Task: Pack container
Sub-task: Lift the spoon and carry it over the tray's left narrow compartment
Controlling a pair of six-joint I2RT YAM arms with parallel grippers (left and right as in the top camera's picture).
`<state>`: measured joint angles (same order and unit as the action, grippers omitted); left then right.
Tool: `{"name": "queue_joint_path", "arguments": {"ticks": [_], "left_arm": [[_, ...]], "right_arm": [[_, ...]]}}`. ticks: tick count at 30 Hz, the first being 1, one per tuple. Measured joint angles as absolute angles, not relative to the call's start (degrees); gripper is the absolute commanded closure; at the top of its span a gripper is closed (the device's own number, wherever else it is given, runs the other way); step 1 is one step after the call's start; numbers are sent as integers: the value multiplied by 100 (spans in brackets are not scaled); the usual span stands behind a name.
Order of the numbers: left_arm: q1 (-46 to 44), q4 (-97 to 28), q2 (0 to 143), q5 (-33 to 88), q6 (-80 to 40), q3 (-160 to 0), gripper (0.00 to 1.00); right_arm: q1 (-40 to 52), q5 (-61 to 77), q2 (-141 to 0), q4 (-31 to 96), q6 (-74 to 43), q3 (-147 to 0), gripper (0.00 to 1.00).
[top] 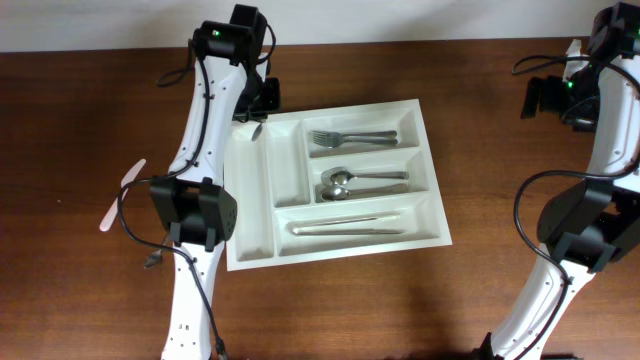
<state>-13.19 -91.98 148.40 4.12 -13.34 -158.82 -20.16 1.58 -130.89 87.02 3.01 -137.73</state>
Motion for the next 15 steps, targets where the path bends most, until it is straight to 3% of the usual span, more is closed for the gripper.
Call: {"name": "queue_joint_path", "arguments": {"ticks": [9,15], "left_arm": [[-1527,-8064,14431,14,-1437,-14571,98],[-1525,-7220,13391,-410,-1577,-13069,98]], "right_arm": [[-2016,158,-13089,8702,298,-13773,1],[-2016,158,-13089,8705,301,-13773,1]]}}
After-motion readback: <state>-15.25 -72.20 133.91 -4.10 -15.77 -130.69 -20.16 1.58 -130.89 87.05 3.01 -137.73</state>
